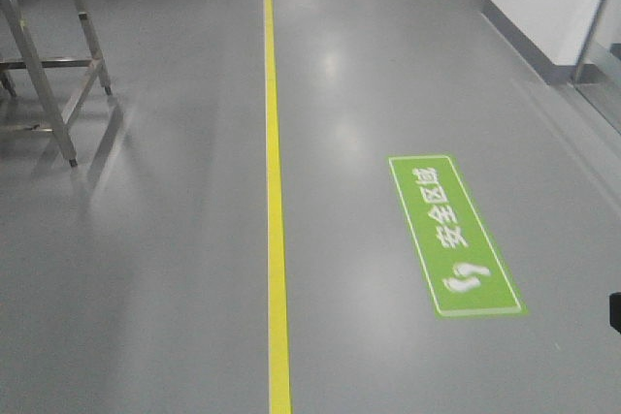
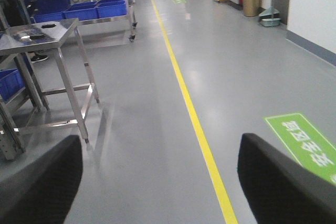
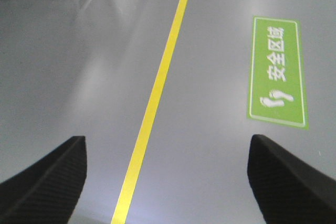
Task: Move and align brake pads A on conveyor
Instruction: 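Drive the base back along the yellow floor line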
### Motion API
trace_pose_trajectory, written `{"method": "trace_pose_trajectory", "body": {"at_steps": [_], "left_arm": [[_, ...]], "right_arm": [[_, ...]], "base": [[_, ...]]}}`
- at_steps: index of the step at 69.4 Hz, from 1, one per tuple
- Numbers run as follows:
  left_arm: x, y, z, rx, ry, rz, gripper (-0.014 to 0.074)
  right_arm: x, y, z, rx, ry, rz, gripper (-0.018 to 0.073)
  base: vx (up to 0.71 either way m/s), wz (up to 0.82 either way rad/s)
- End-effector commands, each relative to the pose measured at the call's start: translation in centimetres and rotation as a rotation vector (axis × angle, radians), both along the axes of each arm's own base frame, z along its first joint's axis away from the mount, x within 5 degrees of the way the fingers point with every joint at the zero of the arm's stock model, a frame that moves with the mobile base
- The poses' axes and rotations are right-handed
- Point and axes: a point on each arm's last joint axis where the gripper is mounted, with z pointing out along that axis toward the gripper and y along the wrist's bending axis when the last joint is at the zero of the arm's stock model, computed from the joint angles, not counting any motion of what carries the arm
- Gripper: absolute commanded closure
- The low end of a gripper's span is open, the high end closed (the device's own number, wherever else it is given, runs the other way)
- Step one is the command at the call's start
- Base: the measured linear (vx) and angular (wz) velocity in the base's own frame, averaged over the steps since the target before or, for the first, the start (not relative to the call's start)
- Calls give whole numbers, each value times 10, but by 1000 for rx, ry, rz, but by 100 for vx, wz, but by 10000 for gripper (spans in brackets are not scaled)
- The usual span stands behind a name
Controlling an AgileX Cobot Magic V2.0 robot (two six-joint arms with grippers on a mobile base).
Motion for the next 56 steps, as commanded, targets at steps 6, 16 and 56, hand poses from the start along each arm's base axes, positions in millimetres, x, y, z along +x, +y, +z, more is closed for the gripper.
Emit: {"method": "trace_pose_trajectory", "body": {"at_steps": [6,16,56], "left_arm": [[3,0,11,-4,-69,2,31],[3,0,11,-4,-69,2,31],[3,0,11,-4,-68,2,31]], "right_arm": [[4,0,10,7,-73,-8,-32],[4,0,10,7,-73,-8,-32],[4,0,10,7,-70,-7,-32]], "base": [[82,20],[83,18],[85,0]]}}
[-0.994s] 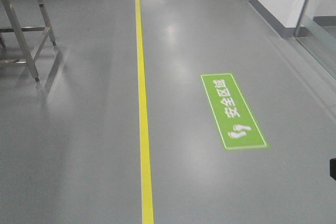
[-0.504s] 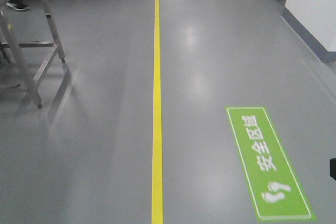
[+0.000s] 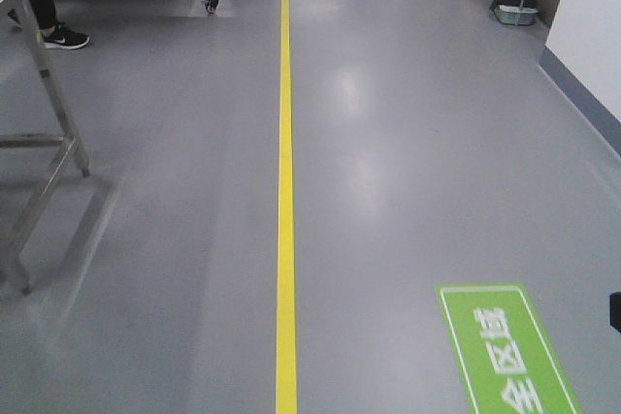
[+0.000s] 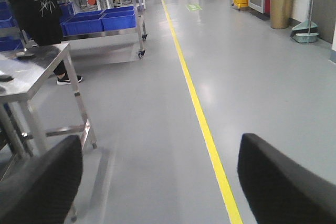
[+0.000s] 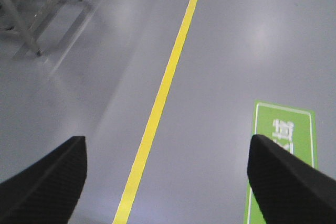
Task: Move and align brake pads A on conveyor
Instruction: 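Drive the base back along the yellow floor line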
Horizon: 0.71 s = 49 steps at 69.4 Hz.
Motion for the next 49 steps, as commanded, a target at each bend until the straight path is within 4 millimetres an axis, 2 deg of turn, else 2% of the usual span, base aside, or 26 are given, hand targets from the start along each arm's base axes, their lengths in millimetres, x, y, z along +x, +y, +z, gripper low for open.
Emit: {"method": "trace_pose_trajectory", "body": {"at_steps": [1,49], "left_arm": [[3,0,11,-4,-68,2,31],[4,0,10,-4,-52,1,31]], "right_arm": [[4,0,10,7,-69,-7,-32],[4,0,9,5,-62,-6,-32]], "base": [[85,0],[76,1]]}}
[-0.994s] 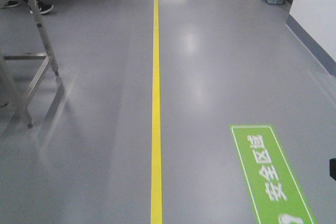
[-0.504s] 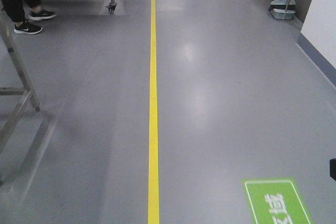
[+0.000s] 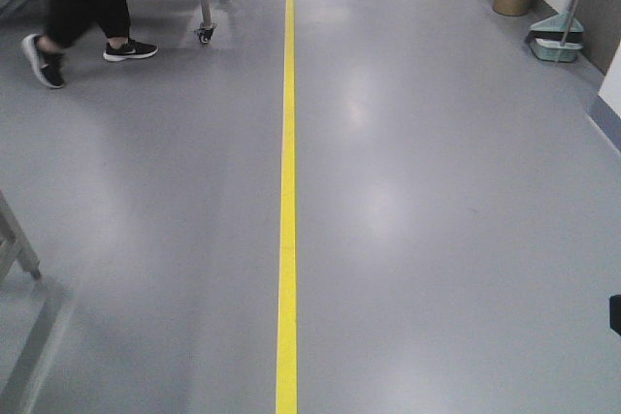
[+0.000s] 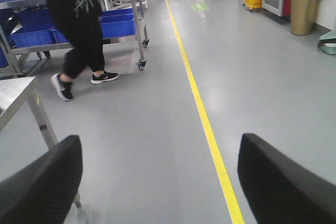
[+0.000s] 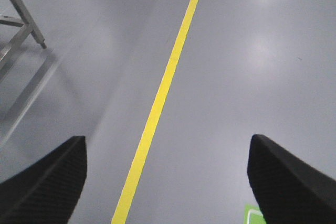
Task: Move and align brake pads A on conveyor
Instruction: 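Drive the base back along the yellow floor line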
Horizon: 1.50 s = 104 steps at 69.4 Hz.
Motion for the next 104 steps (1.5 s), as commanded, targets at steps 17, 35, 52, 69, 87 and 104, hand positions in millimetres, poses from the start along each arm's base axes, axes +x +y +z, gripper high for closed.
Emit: {"method": "trace_pose_trajectory", "body": {"at_steps": [17,35,52,69,87,104], "left_arm": [[4,0,11,-4,-63,2,31],[4,0,11,-4,-62,2,31],[4,0,11,-4,-64,2,31],[4,0,11,-4,-64,2,31],[4,0,11,-4,-64,2,31],[4,0,11,-4,-64,2,31]], "right_arm": [[4,0,10,6,-68,-7,-32],[4,0,10,6,-68,-7,-32],[4,0,10,6,-68,-7,-32],[4,0,9,5,-63,-6,-32],[4,0,9,5,-63,-6,-32],[4,0,9,5,-63,-6,-32]], "base": [[67,3],[61,-4],[56,-6],[47,15],[40,52],[34,84]]}}
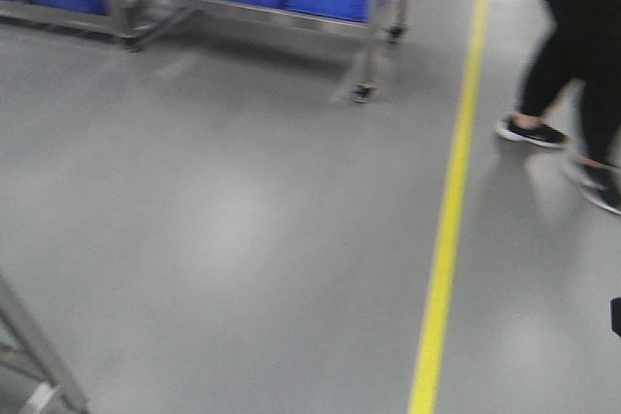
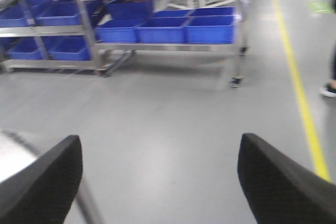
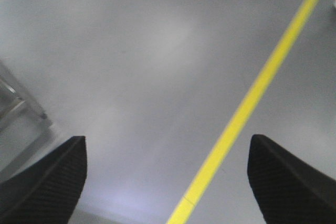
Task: Move and align brake pads A on conveyor
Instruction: 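Drive the base back along the yellow floor line, then turn the base toward the steel table holding two brake pads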
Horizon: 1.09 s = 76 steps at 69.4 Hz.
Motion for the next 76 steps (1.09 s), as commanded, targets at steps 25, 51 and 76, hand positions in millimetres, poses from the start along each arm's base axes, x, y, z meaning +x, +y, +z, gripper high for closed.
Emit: {"method": "trace_pose_trajectory", "body": {"at_steps": [25,51,76], "left_arm": [[3,0,11,-4,-64,2,31],[3,0,11,-4,-64,2,31],[3,0,11,-4,-64,2,31]], "right_arm": [[4,0,10,11,-71,-6,-32],[4,0,10,10,-72,-6,-32],[4,0,10,10,-71,-6,-32]], "base": [[29,93],[26,87],[22,81]]}}
